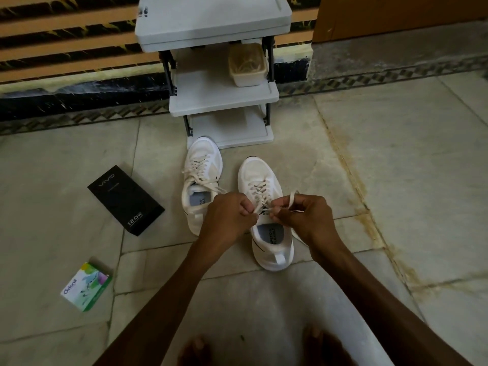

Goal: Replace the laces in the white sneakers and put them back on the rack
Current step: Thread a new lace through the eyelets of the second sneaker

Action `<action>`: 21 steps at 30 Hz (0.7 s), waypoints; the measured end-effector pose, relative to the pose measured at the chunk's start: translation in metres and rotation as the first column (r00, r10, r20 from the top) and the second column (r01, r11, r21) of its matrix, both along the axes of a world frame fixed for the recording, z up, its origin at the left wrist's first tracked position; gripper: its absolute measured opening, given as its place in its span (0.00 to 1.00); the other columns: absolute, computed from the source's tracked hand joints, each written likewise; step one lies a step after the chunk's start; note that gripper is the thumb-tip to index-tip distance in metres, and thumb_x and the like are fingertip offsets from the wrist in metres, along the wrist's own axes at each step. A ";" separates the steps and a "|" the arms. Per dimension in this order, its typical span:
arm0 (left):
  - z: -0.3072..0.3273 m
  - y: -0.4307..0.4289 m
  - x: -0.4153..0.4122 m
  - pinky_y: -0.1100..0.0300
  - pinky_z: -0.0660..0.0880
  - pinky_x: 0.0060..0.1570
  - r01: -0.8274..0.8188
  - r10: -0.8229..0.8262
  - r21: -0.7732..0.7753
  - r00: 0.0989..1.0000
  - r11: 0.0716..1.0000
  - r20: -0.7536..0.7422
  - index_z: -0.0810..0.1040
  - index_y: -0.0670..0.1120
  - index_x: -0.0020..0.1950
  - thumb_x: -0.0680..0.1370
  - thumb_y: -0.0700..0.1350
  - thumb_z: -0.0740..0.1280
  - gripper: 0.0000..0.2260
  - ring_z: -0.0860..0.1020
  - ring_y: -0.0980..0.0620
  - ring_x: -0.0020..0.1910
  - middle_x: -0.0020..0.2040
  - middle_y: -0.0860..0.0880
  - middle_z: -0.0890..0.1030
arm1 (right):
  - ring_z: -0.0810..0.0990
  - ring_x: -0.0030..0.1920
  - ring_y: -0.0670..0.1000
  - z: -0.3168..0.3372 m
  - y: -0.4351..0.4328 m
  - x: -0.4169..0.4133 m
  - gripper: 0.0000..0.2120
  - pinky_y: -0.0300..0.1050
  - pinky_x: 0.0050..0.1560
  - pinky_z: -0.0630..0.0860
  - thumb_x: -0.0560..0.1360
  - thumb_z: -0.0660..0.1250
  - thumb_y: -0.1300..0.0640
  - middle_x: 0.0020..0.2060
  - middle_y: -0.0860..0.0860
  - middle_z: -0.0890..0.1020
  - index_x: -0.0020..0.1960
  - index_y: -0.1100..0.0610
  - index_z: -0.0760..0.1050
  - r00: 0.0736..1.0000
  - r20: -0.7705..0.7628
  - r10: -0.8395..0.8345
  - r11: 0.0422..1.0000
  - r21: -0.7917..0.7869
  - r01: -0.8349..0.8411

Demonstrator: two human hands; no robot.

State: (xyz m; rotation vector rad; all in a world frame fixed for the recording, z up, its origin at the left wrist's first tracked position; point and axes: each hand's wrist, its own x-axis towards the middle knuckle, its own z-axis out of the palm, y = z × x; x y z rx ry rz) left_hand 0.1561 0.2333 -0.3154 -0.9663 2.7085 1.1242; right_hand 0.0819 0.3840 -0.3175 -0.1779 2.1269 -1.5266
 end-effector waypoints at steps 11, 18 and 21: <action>-0.003 -0.007 0.006 0.66 0.73 0.37 -0.029 0.039 0.153 0.997 0.988 -0.062 0.84 0.46 0.44 0.71 0.43 0.76 0.05 0.80 0.56 0.35 0.37 0.48 0.84 | 0.79 0.35 0.46 -0.006 -0.019 0.021 0.04 0.33 0.37 0.72 0.72 0.74 0.55 0.36 0.48 0.82 0.43 0.55 0.80 0.914 -0.400 0.071 0.960 0.277 0.046; -0.001 -0.006 0.006 0.69 0.69 0.33 -0.020 0.033 0.161 0.996 0.987 -0.082 0.84 0.45 0.44 0.71 0.42 0.76 0.04 0.77 0.60 0.32 0.34 0.52 0.81 | 0.78 0.35 0.48 -0.009 -0.020 0.028 0.05 0.42 0.38 0.77 0.73 0.71 0.54 0.36 0.48 0.80 0.45 0.55 0.77 0.854 -0.503 0.132 0.953 0.302 0.030; 0.000 -0.006 0.008 0.70 0.70 0.33 -0.014 0.027 0.159 0.996 0.987 -0.084 0.84 0.45 0.45 0.71 0.41 0.75 0.04 0.77 0.60 0.32 0.36 0.49 0.83 | 0.76 0.31 0.48 -0.013 -0.022 0.030 0.06 0.43 0.35 0.76 0.72 0.71 0.57 0.33 0.51 0.80 0.41 0.57 0.75 0.835 -0.527 0.155 0.960 0.280 -0.001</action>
